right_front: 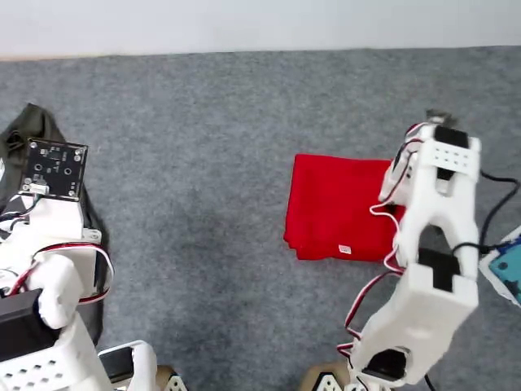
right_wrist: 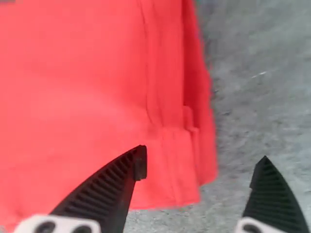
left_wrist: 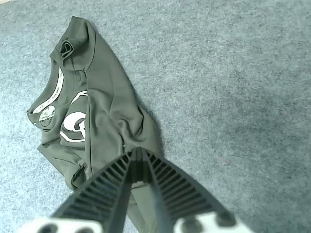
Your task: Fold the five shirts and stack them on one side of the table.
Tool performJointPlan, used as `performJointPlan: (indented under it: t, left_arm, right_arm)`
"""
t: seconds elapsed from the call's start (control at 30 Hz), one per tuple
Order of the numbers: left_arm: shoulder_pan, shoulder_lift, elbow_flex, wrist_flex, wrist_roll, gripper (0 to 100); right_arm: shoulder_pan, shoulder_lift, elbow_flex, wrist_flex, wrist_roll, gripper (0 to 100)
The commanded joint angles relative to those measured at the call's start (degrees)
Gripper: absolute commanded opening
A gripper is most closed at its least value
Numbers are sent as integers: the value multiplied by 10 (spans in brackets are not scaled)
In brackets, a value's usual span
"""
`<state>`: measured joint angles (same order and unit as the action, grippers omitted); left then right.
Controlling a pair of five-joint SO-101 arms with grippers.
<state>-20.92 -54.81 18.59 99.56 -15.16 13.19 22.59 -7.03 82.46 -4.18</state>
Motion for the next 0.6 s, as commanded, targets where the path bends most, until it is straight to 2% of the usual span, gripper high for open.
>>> performJointPlan:
  t: [0.0, 0.33, 0.43, 0.57]
  left_arm:
    - [-1, -2, -2, 10, -3, 3]
    - [-1, -2, -2, 10, -3, 3]
    - [-1, -2, 0, 10, -3, 3]
    - [-1, -2, 13, 10, -3, 3]
  right_arm:
    - [-15, 14, -40, -1, -9, 347]
    - [-58, 104, -40, -30, -5, 339]
    - [-65, 110, -40, -29, -4, 243]
    - [-64, 108, -51, -28, 10, 23]
